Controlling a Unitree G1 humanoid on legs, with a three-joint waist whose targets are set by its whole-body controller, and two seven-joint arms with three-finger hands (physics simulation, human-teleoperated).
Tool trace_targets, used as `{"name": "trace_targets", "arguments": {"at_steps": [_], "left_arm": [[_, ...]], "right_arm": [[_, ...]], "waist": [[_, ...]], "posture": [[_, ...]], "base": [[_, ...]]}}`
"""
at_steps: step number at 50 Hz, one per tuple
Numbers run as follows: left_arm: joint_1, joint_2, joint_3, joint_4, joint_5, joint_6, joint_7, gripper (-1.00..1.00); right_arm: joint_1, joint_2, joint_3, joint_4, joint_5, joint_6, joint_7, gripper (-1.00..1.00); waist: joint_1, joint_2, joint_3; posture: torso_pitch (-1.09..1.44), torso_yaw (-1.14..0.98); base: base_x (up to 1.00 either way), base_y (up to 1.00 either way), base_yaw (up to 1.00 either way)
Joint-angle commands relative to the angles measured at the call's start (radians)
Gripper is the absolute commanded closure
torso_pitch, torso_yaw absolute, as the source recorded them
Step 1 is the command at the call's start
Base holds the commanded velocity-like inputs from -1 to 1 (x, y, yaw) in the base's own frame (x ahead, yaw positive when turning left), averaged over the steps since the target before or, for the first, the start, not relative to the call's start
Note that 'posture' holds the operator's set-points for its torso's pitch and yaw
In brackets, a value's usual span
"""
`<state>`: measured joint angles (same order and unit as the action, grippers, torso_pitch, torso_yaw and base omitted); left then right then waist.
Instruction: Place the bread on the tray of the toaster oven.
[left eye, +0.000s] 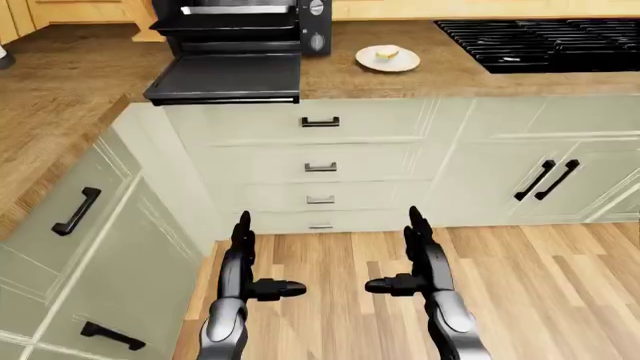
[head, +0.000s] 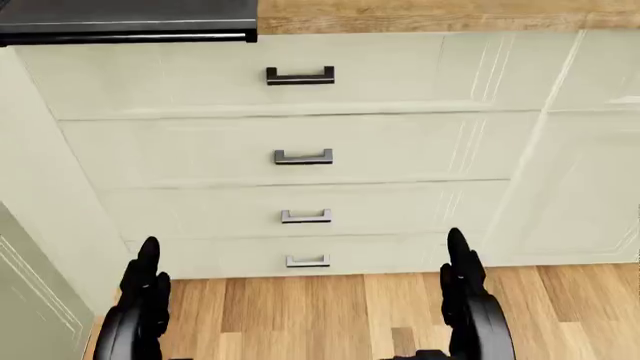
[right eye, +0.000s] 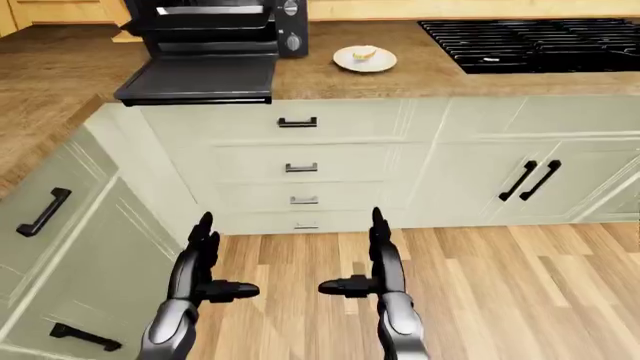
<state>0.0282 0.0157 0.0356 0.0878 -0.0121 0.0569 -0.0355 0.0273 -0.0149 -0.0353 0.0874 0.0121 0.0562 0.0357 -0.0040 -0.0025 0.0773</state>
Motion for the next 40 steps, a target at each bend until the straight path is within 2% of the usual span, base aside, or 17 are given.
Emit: {"name": "trace_targets", "arguments": {"at_steps": [1, 3, 4, 5, 7, 8, 11, 14, 21, 26, 27, 29, 31, 34, 36, 39, 40], "left_arm": [[-0.036, 0.007, -0.009, -0.144, 0.013, -0.004, 0.001, -1.0], [-0.049, 0.011, 0.003, -0.177, 0.014, 0.016, 0.006, -1.0], [-0.055, 0.014, 0.008, -0.2, 0.013, 0.042, 0.003, -1.0], [-0.059, 0.018, 0.009, -0.213, 0.025, 0.049, 0.005, -1.0], [-0.059, 0.019, 0.013, -0.249, 0.021, 0.072, -0.005, -1.0], [-0.064, 0.019, 0.022, -0.265, 0.013, 0.089, -0.005, -1.0], [-0.079, 0.031, 0.028, -0.305, 0.033, 0.143, -0.011, -1.0], [-0.147, 0.051, 0.049, -0.385, 0.038, 0.254, -0.021, -1.0], [-0.393, 0.135, 0.113, -0.51, 0.017, 0.512, -0.037, -1.0], [-0.561, 0.211, 0.151, -0.538, -0.002, 0.63, -0.034, -1.0], [-0.577, 0.22, 0.154, -0.539, -0.008, 0.64, -0.032, -1.0], [-0.633, 0.253, 0.167, -0.544, -0.025, 0.677, -0.033, -1.0], [-0.672, 0.28, 0.175, -0.544, -0.035, 0.701, -0.029, -1.0], [-0.719, 0.307, 0.178, -0.551, -0.05, 0.737, -0.027, -1.0], [-0.762, 0.328, 0.185, -0.54, -0.058, 0.753, -0.025, -1.0], [-0.808, 0.361, 0.184, -0.525, -0.063, 0.771, -0.029, -1.0], [-0.817, 0.366, 0.184, -0.524, -0.064, 0.776, -0.03, -1.0]], "right_arm": [[-0.03, -0.019, 0.006, -0.192, -0.019, 0.02, 0.006, -1.0], [-0.031, -0.017, 0.005, -0.24, -0.018, 0.042, 0.026, -1.0], [-0.035, -0.021, 0.007, -0.253, -0.035, 0.051, 0.03, -1.0], [-0.043, -0.018, 0.004, -0.277, -0.029, 0.082, 0.035, -1.0], [-0.058, -0.024, 0.0, -0.313, -0.041, 0.107, 0.046, -1.0], [-0.067, -0.025, -0.012, -0.333, -0.037, 0.126, 0.045, -1.0], [-0.082, -0.033, -0.021, -0.409, -0.042, 0.189, 0.061, -1.0], [-0.136, -0.058, -0.038, -0.511, -0.069, 0.299, 0.081, -1.0], [-0.348, -0.118, -0.092, -0.64, -0.062, 0.532, 0.111, -1.0], [-0.511, -0.171, -0.119, -0.641, -0.034, 0.608, 0.112, -1.0], [-0.524, -0.178, -0.121, -0.639, -0.029, 0.614, 0.108, -1.0], [-0.574, -0.199, -0.132, -0.642, -0.014, 0.643, 0.101, -1.0], [-0.604, -0.22, -0.135, -0.646, -0.004, 0.661, 0.1, -1.0], [-0.625, -0.235, -0.146, -0.665, 0.018, 0.687, 0.093, -1.0], [-0.651, -0.251, -0.155, -0.684, 0.034, 0.72, 0.093, -1.0], [-0.709, -0.29, -0.172, -0.705, 0.055, 0.785, 0.096, -1.0], [-0.72, -0.301, -0.174, -0.705, 0.059, 0.794, 0.095, -1.0]], "waist": [[-0.002, -0.008, -0.001], [0.007, -0.002, -0.065], [0.006, -0.004, -0.035], [0.005, -0.008, -0.024], [0.006, -0.008, -0.069], [0.006, -0.008, -0.074], [0.008, -0.007, -0.081], [0.01, -0.005, -0.086], [0.009, -0.004, -0.09], [0.007, -0.001, -0.088], [0.006, 0.005, -0.101], [0.006, 0.009, -0.086], [0.007, 0.01, -0.061], [0.007, 0.0, -0.042], [0.008, -0.014, -0.035], [0.006, -0.005, -0.041], [0.007, -0.009, -0.04]], "posture": [[0.0, 0.0], [0.0, 0.0], [0.0, 0.0], [0.0, 0.0], [0.0, 0.0], [0.0, 0.0], [0.0, 0.0], [0.0, 0.0], [0.0, 0.0], [0.0, 0.0], [0.0, 0.0], [0.0, 0.0], [0.0, 0.0], [0.0, 0.0], [0.0, 0.0], [0.0, 0.0], [0.0, 0.0]], "base": [[0.0, 0.0, 0.0], [0.0, 0.0, 0.0], [0.0, 0.0, 0.0], [0.0, 0.0, 0.0], [0.0, 0.0, 0.0], [0.0, 0.0, 0.0], [0.0, 0.0, 0.0], [0.0, 0.0, 0.0], [0.0, 0.0, 0.0], [0.01, 0.0, 0.0], [0.05, 0.0, 0.0], [0.15, 0.0, 0.0], [0.25, 0.0, 0.0], [0.32, 0.0, 0.0], [0.35, 0.0, 0.0], [0.39, 0.0, 0.0], [0.39, 0.0, 0.0]]}}
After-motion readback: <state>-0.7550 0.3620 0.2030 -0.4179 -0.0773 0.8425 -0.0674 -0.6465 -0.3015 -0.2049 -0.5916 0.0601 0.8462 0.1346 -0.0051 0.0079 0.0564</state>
